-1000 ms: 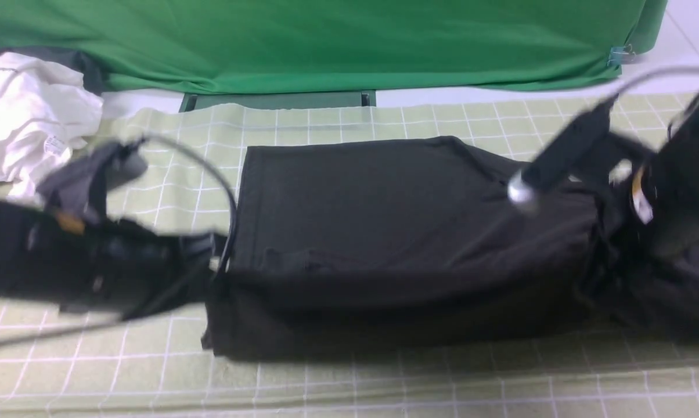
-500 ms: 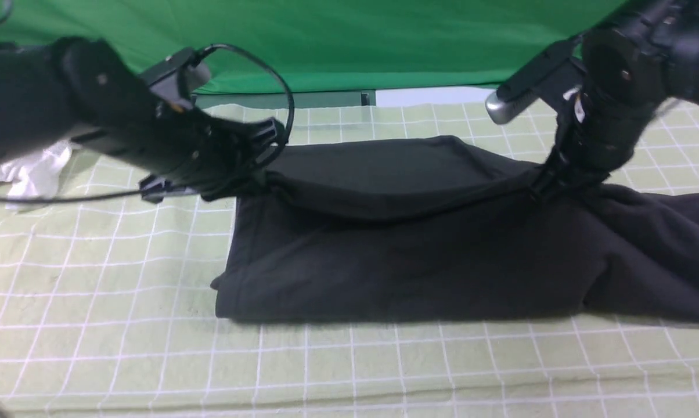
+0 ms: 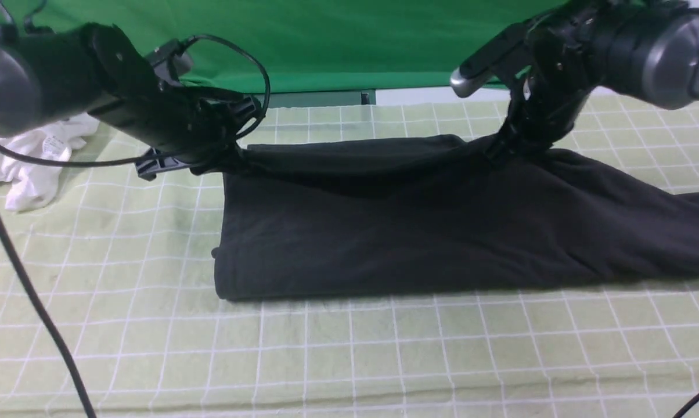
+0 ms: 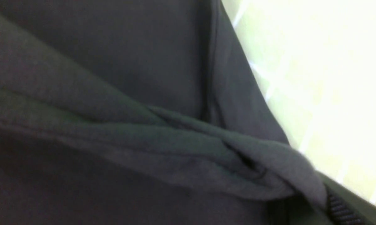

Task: Fold a long-sleeved shirt over a green coffee tablecloth.
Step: 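Fold the black garment in half by bringing its near edge over to the far edge, then pull the folded dark garment lengthwise by its ends to straighten it flat on the table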

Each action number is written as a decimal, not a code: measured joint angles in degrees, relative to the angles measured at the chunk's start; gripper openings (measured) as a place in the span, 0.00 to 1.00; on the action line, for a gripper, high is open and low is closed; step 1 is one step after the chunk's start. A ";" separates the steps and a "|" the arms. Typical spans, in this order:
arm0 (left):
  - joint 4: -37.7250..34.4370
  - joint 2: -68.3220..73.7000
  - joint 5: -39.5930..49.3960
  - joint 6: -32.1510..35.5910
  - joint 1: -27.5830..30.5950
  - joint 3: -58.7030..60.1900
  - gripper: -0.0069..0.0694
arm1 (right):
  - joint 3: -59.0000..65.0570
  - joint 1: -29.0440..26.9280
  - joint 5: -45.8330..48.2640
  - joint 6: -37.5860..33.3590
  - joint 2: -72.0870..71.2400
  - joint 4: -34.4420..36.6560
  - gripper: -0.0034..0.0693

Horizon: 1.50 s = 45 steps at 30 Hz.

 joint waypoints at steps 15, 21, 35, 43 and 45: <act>-3.62 9.24 -1.45 0.87 3.13 -7.56 0.12 | -3.68 -1.38 -6.10 1.55 8.36 0.07 0.10; -4.89 10.89 -2.71 1.98 3.13 -9.84 0.12 | -3.68 -2.67 -9.66 1.55 9.02 0.26 0.13; -5.79 11.73 -6.73 3.15 3.58 -13.97 0.54 | -3.68 -3.96 -19.98 2.64 8.79 -0.24 0.54; -5.95 11.49 5.45 5.41 3.63 -22.81 0.78 | -5.25 -3.96 -20.96 2.64 7.07 -0.50 0.57; -6.02 11.37 9.91 7.36 3.63 -24.64 0.78 | -7.86 -3.96 -18.42 2.64 6.64 -0.62 0.51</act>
